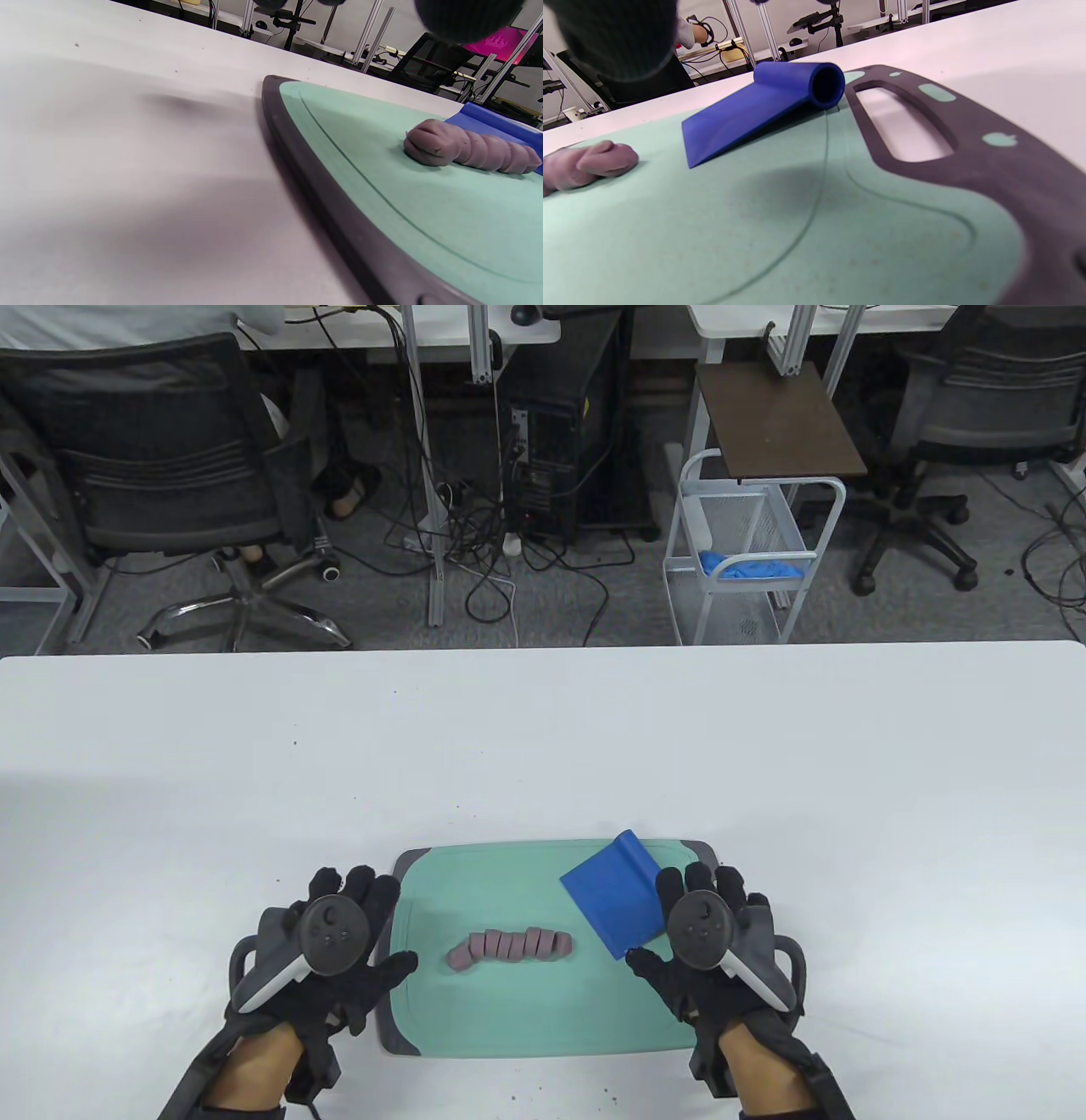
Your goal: Slice plasticine roll into thin flakes
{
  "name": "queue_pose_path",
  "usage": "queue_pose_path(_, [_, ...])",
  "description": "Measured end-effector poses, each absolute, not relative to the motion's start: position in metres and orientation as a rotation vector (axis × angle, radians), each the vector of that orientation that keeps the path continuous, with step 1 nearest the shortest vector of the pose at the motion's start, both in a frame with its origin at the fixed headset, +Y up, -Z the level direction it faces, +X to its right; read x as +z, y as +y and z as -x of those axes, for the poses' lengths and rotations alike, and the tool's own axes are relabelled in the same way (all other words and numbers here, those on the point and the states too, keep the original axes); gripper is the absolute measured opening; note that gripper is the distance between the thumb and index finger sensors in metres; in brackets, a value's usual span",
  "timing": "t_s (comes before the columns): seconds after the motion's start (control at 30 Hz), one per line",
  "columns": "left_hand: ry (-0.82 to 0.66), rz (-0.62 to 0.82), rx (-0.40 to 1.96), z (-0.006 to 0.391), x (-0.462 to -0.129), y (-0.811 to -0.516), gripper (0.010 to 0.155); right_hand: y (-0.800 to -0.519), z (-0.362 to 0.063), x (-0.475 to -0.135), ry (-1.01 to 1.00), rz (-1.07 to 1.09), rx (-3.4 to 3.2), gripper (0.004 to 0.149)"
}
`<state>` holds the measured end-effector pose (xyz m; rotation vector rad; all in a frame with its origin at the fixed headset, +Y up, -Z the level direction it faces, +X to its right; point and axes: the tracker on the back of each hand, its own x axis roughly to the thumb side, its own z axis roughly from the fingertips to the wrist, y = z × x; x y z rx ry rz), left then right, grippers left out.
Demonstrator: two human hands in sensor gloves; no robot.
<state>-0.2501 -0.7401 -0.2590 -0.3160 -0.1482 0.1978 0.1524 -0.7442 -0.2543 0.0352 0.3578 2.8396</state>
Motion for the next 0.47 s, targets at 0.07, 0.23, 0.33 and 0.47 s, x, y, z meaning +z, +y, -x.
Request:
queue_pose_path(0.07, [-0.146,0.321,0.191,0.2501,-0.2594,-0.7411,0.088,-0.7461,-0.1523,-0.2548,0.371,-0.027,2.846,0.095])
queue_pose_path(0.23, [-0.15,0.32,0.194,0.2492,-0.2583,-0.7418,0.088,-0.7471,-0.1521,-0.255,0.382,-0.014,2.837,0.095])
queue_pose_path(0.33, [-0.151,0.325,0.193,0.2486,-0.2583,-0.7426,0.087,-0.7468,-0.1522,-0.2547,0.385,-0.009,2.837,0.095])
queue_pose_path(0.47, [-0.153,0.333,0.188,0.2474,-0.2577,-0.7432,0.087,-0.747,-0.1522,-0.2545,0.392,0.002,2.837,0.095])
